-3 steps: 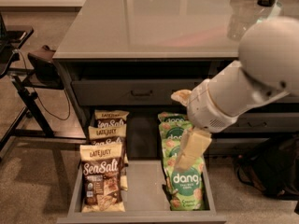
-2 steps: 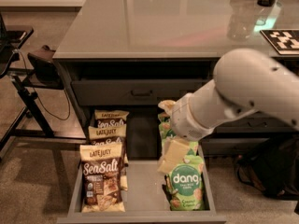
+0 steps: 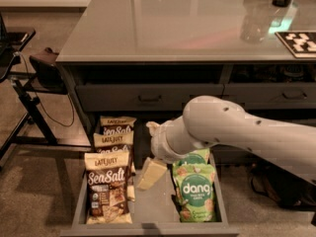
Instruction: Pick brown chip bag from middle drawer and place on counter
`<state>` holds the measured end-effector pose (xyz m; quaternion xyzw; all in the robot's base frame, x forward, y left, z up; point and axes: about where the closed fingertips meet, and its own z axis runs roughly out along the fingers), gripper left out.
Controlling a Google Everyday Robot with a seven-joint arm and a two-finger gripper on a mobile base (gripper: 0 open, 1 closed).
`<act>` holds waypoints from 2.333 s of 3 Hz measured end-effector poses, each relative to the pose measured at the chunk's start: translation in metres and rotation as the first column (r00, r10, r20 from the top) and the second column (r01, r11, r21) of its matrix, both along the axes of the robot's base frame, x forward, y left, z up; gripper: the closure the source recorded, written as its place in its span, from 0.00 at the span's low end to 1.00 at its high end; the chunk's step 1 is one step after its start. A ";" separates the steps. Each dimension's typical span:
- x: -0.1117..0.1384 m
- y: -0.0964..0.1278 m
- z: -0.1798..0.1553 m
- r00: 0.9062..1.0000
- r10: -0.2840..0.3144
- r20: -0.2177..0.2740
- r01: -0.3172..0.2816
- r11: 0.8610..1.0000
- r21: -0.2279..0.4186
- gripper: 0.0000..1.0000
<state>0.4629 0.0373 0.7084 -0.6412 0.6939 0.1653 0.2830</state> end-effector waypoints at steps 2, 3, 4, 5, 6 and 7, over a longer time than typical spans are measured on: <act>0.006 0.078 -0.076 0.997 0.061 -0.039 -0.061 0.998 0.015 0.00; 0.006 0.120 -0.107 0.988 0.127 -0.086 -0.126 0.992 0.022 0.00; 0.008 0.119 -0.109 0.989 0.125 -0.081 -0.123 0.992 0.029 0.00; 0.028 0.122 -0.132 0.988 0.134 -0.078 -0.131 0.990 0.043 0.00; 0.042 0.132 -0.168 0.983 0.153 -0.106 -0.147 0.987 0.060 0.00; 0.050 0.139 -0.200 0.978 0.161 -0.130 -0.152 0.985 0.077 0.00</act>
Offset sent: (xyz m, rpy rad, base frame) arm 0.0083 0.1252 -0.1219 0.0176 0.0832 0.1132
